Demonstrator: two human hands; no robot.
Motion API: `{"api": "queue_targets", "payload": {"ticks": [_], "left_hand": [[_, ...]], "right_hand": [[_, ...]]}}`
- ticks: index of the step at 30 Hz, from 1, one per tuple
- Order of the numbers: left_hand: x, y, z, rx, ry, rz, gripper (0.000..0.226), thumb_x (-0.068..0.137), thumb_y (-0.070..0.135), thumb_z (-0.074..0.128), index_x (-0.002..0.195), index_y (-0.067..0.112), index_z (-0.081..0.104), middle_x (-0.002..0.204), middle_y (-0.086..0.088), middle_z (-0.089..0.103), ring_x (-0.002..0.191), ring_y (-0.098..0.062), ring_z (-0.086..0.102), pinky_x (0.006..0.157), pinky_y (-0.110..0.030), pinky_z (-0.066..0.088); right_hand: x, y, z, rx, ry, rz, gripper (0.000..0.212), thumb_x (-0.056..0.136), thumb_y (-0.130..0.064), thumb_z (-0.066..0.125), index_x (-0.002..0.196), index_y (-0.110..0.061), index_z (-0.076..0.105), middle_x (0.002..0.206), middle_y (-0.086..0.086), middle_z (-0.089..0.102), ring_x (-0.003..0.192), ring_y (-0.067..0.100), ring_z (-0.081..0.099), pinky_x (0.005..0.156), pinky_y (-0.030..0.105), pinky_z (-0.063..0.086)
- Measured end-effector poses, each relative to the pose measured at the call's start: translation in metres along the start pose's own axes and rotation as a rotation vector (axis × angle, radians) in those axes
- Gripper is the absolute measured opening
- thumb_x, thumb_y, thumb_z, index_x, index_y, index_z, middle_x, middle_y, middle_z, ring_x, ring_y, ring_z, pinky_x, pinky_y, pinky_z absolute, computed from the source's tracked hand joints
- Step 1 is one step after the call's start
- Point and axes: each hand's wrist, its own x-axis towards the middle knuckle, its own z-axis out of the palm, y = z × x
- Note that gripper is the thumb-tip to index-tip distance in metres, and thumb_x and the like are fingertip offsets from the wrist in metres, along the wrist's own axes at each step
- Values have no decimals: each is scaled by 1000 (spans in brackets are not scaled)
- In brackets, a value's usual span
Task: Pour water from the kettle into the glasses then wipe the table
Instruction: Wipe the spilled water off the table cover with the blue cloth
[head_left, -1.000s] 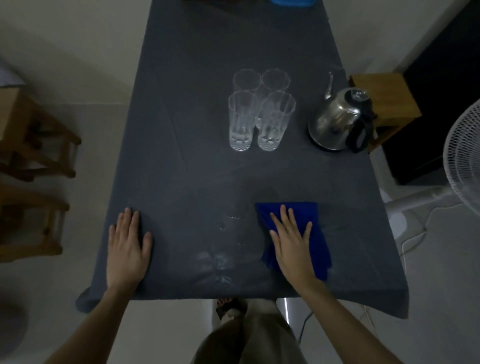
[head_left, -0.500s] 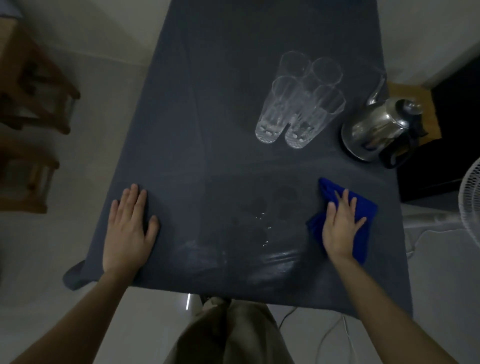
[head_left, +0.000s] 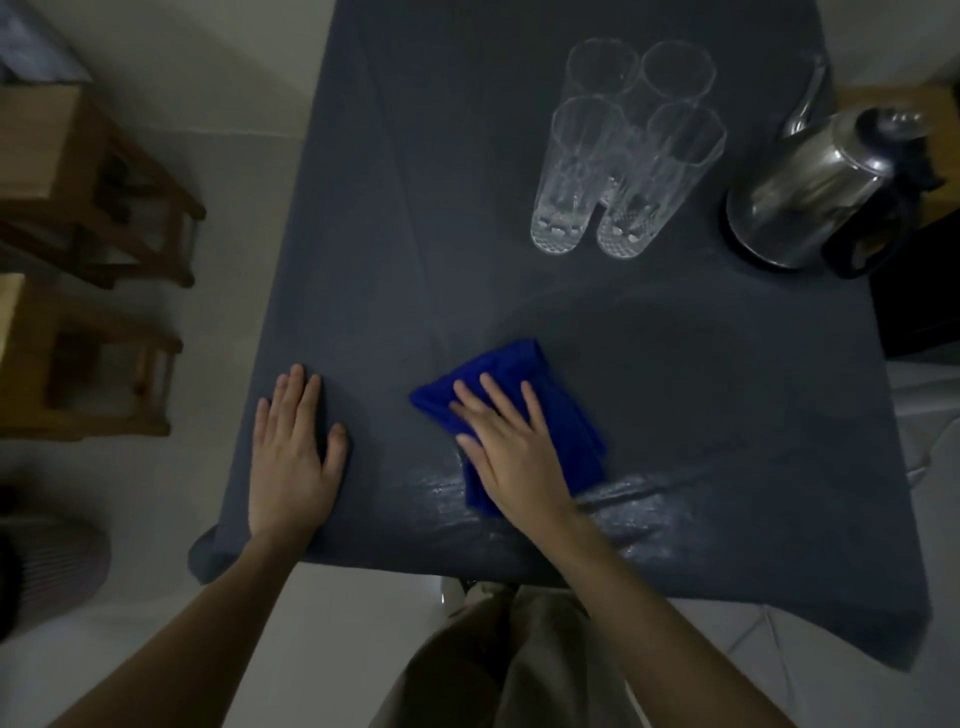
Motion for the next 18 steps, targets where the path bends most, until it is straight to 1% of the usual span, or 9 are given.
{"api": "queue_targets", "payload": {"ticks": [2,4,7,9,11,14,15,16,18], "left_hand": [[0,1,0,1,4,2,62,97,43,30,152,15,21,162,-4,15,150,-17,8,123,-36,2],[-1,1,0,4,5,2,62,97,42,29,151,14,22,162,-5,15,150,-18,9,123,-37,2],[-1,2,0,16,2,6,62,97,43,27,151,13,21,162,-6,15,150,-20,9,123,-37,2],[-1,3,-1,15,4,9,62,97,43,26,151,12,23,161,-7,15,150,-20,10,122,-38,3],[-1,2,-1,12,5,7,62,97,43,26,151,12,23,161,-7,16,150,-21,10,122,-38,3],[-1,2,-1,15,9,11,62,97,43,26,150,11,23,161,-8,17,149,-21,10,122,-37,2],[-1,2,-1,15,11,12,62,97,42,27,150,11,23,161,-9,17,149,-21,10,122,-37,2],[-1,2,0,15,13,12,62,97,42,28,150,11,23,161,-9,17,149,-22,11,122,-37,2],[-1,1,0,18,13,17,61,97,40,29,150,10,24,160,-10,18,149,-22,11,122,-38,3]], "right_hand": [[-22,13,-4,-29,-47,-108,41,99,-34,37,128,-18,60,144,-6,51,140,14,36,118,42,19],[-42,29,-13,-60,-79,-178,38,96,-31,42,125,-18,63,141,-5,54,137,13,40,117,36,22],[-70,56,-31,-151,-108,-226,38,91,-30,44,119,-19,67,137,-4,58,130,12,45,110,34,35],[-86,77,-44,-174,-128,-213,37,90,-28,46,118,-18,67,138,-3,57,129,13,44,106,35,35],[-99,99,-58,-209,-101,-191,36,93,-30,46,119,-17,66,140,-3,55,129,14,44,103,35,35],[-116,132,-88,-222,-18,-47,47,102,-40,31,123,-15,65,143,-4,48,130,16,44,105,39,35],[-120,144,-99,-231,-3,17,51,102,-44,30,126,-15,63,146,-2,45,133,18,43,107,42,34],[-124,156,-109,-258,-13,64,52,99,-49,34,131,-17,59,150,2,40,137,21,39,112,46,28],[-127,174,-126,-342,-125,91,65,88,-61,44,143,-26,43,160,10,22,147,27,20,117,57,8]]}}
